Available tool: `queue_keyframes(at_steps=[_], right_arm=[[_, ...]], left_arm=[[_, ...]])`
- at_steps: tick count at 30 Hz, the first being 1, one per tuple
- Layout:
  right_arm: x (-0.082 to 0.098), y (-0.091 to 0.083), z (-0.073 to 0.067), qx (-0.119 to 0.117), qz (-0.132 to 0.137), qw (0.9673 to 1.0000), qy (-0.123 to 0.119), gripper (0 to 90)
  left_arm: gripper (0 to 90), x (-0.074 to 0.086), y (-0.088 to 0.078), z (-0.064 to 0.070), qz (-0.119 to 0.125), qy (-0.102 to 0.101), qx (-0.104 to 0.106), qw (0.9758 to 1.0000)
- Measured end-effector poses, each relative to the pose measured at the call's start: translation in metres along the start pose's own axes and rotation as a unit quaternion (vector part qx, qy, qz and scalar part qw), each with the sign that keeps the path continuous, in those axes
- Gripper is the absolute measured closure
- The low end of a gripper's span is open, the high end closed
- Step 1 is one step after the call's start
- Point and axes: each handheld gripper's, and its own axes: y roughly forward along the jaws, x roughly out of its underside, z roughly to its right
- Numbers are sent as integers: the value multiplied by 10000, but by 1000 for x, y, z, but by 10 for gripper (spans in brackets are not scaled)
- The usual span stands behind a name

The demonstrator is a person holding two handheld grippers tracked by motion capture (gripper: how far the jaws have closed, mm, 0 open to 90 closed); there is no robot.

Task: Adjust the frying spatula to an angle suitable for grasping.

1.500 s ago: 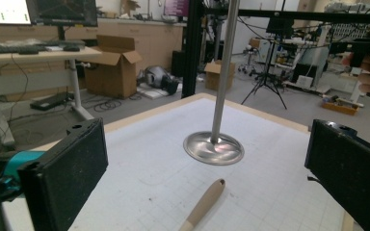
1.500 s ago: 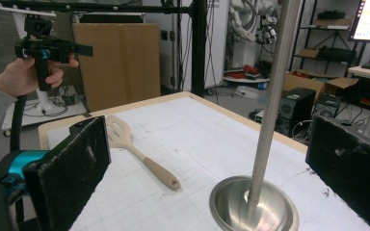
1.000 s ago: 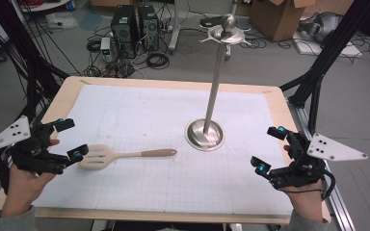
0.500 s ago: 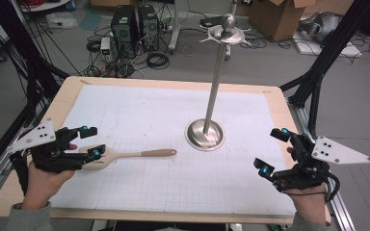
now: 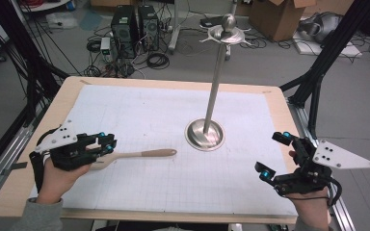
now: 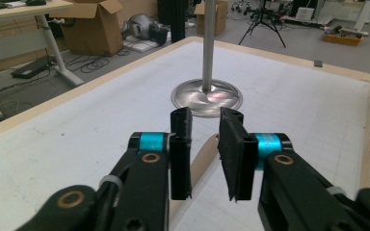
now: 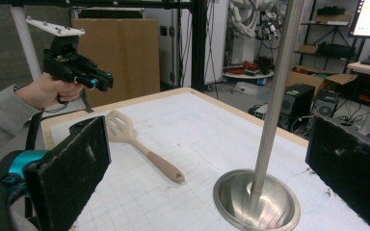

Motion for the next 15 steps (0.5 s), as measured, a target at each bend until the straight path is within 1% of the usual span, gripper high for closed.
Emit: queue_keyframes(at_steps=[3, 4, 7, 11, 13, 15], right_arm=[[-1, -1, -3, 27, -19, 10000, -42, 7], [-1, -1, -5, 29, -55, 10000, 3, 7], [-1, -1, -5, 23, -73, 10000, -39, 7], [1, 0, -3, 24, -71, 10000, -31, 7], [1, 0, -3, 5, -93, 10000, -6, 7], [2, 0, -3, 10, -75, 10000, 2, 7]], left_arm=[[806, 2, 6, 1, -38, 22, 9, 10000], [816, 3, 8, 1, -60, 33, 20, 10000], [861, 6, 14, 1, -110, 90, 58, 9999], [888, 12, 21, 1, -198, 47, 64, 9998], [892, 16, 24, -1, -212, -8, 109, 9997], [894, 22, 28, -2, -276, -53, 88, 9996]])
